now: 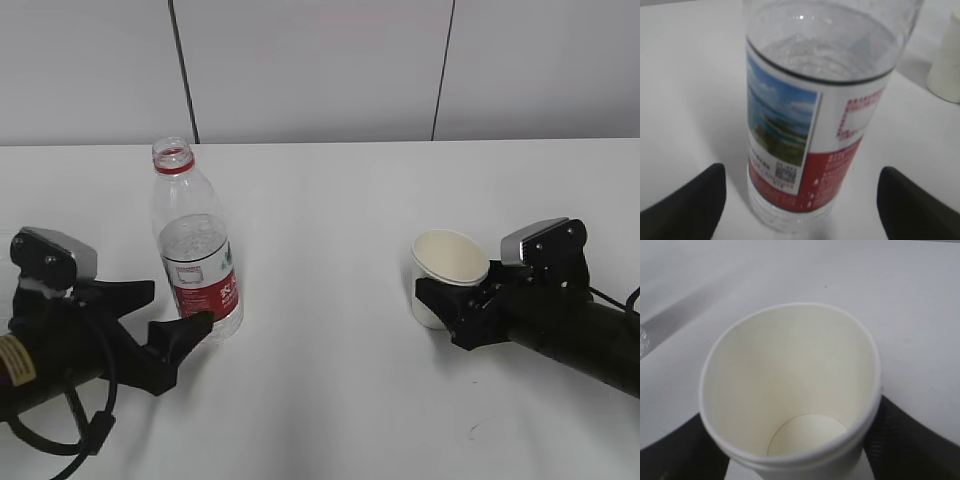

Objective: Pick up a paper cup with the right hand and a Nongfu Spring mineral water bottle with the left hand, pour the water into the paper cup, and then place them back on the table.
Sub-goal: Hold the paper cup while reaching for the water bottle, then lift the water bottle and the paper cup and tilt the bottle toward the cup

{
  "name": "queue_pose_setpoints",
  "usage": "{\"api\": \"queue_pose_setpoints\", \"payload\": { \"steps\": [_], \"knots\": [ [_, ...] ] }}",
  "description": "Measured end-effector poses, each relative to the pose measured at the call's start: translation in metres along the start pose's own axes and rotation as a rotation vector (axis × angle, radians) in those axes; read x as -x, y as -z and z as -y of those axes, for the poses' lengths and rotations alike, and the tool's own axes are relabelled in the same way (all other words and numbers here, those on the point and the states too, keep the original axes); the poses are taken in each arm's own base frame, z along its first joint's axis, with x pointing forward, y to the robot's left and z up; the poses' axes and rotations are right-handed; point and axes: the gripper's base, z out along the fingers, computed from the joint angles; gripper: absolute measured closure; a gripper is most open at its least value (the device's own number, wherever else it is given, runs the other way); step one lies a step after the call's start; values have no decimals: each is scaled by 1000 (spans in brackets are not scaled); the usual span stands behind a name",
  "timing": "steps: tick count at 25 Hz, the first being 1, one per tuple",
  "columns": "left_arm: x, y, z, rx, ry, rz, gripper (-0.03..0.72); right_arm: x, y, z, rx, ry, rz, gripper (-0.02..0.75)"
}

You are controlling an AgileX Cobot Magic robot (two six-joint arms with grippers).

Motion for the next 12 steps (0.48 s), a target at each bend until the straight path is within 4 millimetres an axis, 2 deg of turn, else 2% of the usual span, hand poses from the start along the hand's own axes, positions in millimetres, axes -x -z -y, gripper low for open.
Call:
{"api": "queue_pose_setpoints", "payload": {
  "steps": [12],
  "knots": [
    [33,-37,-8,-27,-30,138,134,0,0,0,-1,-1,0,194]
  ]
}}
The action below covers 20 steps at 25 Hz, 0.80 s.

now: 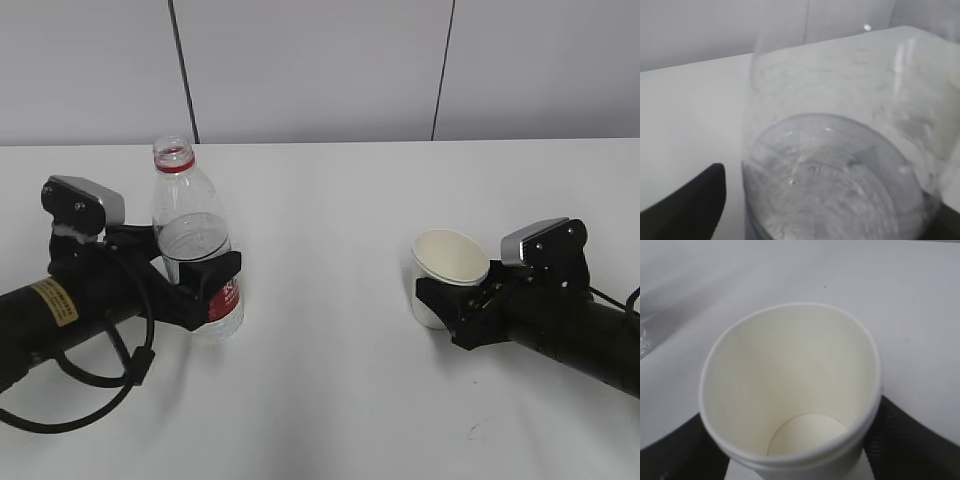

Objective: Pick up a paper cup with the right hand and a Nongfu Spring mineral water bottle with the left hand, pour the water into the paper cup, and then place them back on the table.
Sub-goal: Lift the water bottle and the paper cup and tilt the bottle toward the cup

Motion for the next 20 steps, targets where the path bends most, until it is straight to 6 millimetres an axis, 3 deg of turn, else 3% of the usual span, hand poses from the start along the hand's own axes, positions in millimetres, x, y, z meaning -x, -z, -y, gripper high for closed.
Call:
{"api": "queue_pose_setpoints", "payload": {
  "steps": [6,13,20],
  "knots": [
    [-6,-14,2,-22,16,-8,140,0,0,0,0,0,0,194],
    [-5,-15,1,-14,20,-3,290,0,0,2,-20,-9,3,194],
    [-5,-15,0,-6,24,-1,330,0,0,-1,9,-2,-2,194]
  ]
}}
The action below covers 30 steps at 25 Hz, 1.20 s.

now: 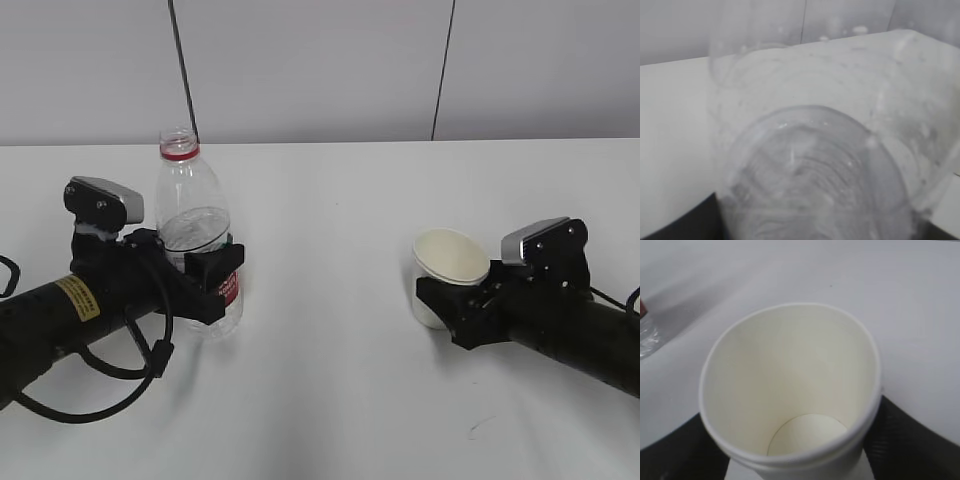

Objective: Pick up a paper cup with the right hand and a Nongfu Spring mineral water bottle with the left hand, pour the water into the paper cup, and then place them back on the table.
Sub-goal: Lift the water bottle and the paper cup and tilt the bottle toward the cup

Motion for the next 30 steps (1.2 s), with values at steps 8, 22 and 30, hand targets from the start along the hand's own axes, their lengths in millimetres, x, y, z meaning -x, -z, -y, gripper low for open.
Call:
{"api": "queue_pose_setpoints", "payload": {
  "steps": [8,22,30],
  "knots": [
    [2,-2,-3,29,-16,8,333,0,-2,-15,190,63,-22,194],
    [28,-7,5,5,-241,47,333,2,-11,-44,363,121,-36,195],
    [39,-11,5,15,-436,-16,335,10,-23,-55,421,112,-19,195]
  ]
}}
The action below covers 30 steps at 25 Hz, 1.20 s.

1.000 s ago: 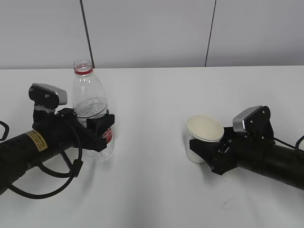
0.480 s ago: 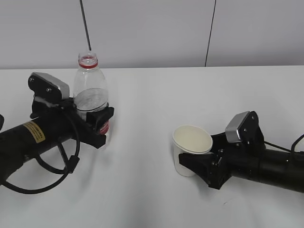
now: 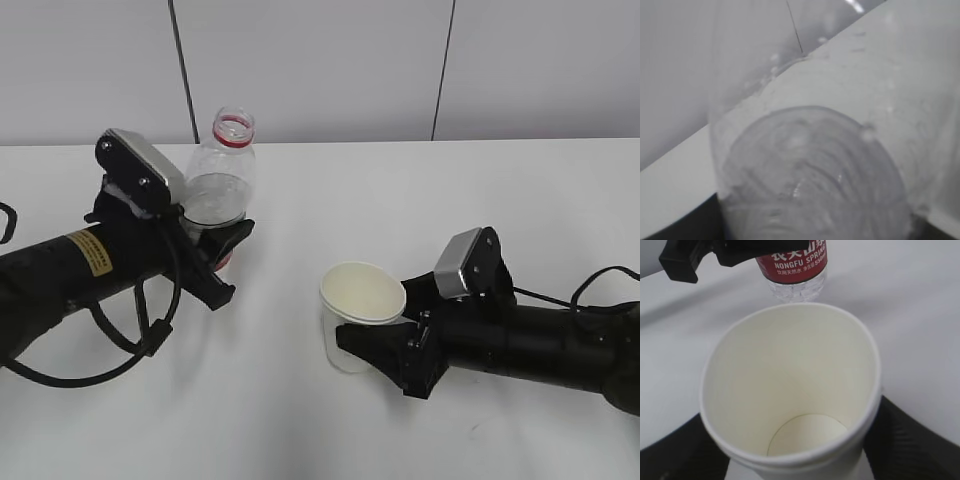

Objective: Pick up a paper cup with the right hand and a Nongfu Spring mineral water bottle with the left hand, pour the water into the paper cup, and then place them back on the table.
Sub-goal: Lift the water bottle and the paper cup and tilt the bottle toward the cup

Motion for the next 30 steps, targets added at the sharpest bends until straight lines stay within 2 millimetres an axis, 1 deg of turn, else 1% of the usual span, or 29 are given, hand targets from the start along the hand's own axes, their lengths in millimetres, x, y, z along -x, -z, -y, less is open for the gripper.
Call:
{"api": "queue_pose_setpoints", "payload": {
  "steps": [3,6,12,14,20,25,30],
  "knots": [
    [6,-1,-4,6,-81,-25,338,6,-5,3,20,-4,16,195],
    [11,-3,-8,12,-139,-32,341,15,-14,3,53,2,35,195],
    [16,-5,-13,24,-269,-45,342,29,-33,-7,130,49,62,195],
    [15,-5,-14,25,-309,-62,342,33,-37,-5,134,52,68,195],
    [14,-5,-19,71,-431,-89,344,38,-41,0,121,51,63,195],
    [14,-4,-22,105,-544,-111,344,37,-41,1,108,42,51,195],
    [14,-4,-23,111,-604,-109,344,34,-41,3,86,37,28,195]
  ]
}}
